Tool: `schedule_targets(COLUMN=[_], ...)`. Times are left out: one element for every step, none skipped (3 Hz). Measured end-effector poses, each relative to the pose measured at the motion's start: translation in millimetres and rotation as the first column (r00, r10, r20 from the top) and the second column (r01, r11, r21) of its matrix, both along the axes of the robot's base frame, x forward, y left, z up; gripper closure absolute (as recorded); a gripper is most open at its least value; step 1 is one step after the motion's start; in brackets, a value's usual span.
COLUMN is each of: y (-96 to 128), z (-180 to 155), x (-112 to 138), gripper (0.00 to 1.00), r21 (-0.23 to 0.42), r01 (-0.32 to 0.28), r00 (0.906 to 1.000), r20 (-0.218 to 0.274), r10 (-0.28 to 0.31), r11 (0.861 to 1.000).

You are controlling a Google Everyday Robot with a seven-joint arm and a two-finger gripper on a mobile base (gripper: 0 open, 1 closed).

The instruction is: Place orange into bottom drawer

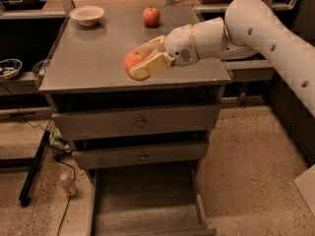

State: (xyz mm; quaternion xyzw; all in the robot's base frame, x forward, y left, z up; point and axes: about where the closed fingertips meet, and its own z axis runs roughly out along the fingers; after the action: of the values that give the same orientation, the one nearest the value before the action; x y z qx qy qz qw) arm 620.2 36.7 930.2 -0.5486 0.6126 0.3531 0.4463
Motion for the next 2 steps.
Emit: schedule_targets(y=[-29.0,-29.0], z=[-2.9,-3.0], x=[-57.1,-57.1], gripper=[1.0,1.0], r21=[-0.023,-0.023], r01=[0.04,0.04], r00=[0.9987,0.9987], r20=[-0.03,-0.03], r10=[-0.04,-0.04], r11=[0.999,0.999])
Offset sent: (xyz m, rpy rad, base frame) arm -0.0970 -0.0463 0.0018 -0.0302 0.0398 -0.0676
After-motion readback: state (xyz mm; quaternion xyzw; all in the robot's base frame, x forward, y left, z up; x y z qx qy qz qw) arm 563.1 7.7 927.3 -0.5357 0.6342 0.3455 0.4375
